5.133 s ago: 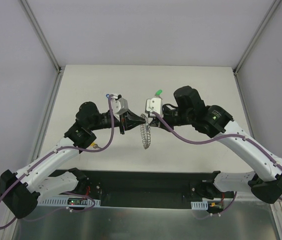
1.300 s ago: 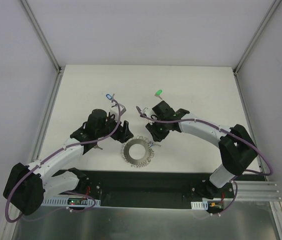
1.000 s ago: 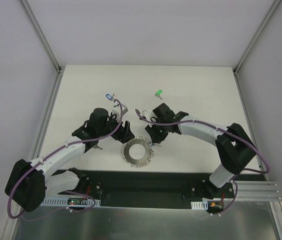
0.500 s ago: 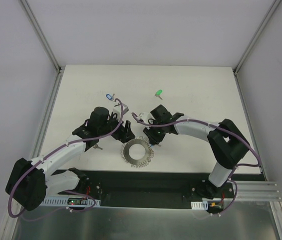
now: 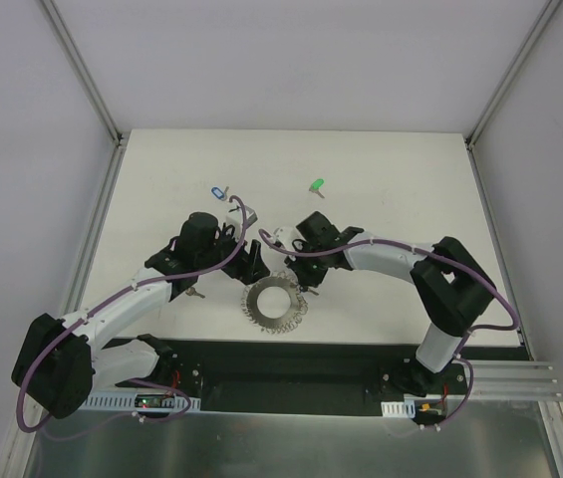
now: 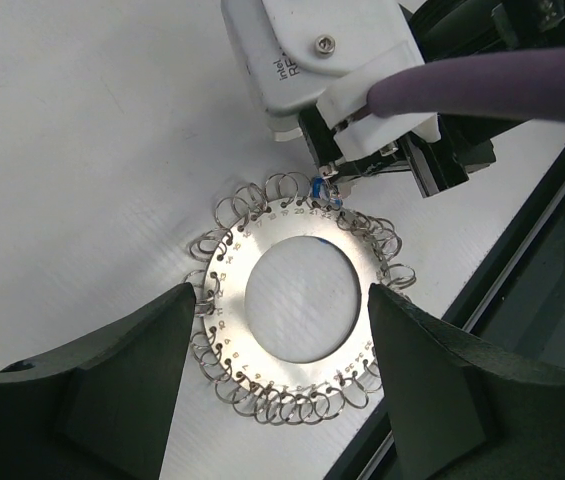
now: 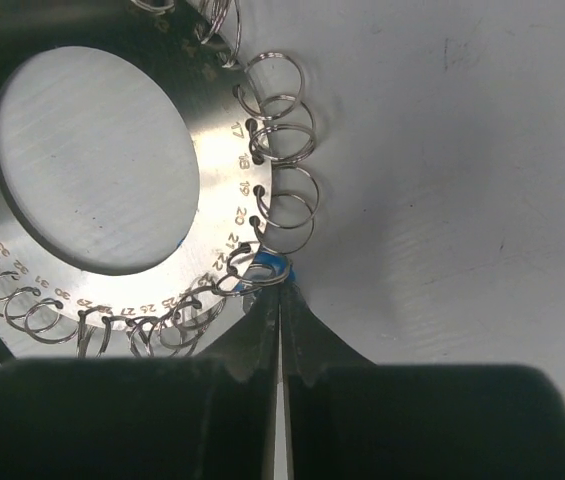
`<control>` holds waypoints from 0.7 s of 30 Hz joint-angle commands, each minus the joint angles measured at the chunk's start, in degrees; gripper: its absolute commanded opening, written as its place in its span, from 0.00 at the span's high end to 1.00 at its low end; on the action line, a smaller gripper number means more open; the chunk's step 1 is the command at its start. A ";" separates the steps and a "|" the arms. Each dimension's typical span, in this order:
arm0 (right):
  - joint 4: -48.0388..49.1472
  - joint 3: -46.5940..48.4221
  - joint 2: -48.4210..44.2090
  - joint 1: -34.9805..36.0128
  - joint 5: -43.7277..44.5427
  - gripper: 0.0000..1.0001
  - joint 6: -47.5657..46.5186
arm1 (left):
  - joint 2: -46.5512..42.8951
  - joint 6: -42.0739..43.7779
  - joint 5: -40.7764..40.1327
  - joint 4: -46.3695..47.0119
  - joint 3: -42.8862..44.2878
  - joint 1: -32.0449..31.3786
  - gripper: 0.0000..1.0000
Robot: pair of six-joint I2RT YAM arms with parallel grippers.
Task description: Put the keys on the keyring
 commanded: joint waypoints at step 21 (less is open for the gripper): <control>-6.76 6.12 -12.16 2.10 6.93 0.99 -3.91 | -7.91 1.66 -3.54 4.54 -0.19 0.37 0.30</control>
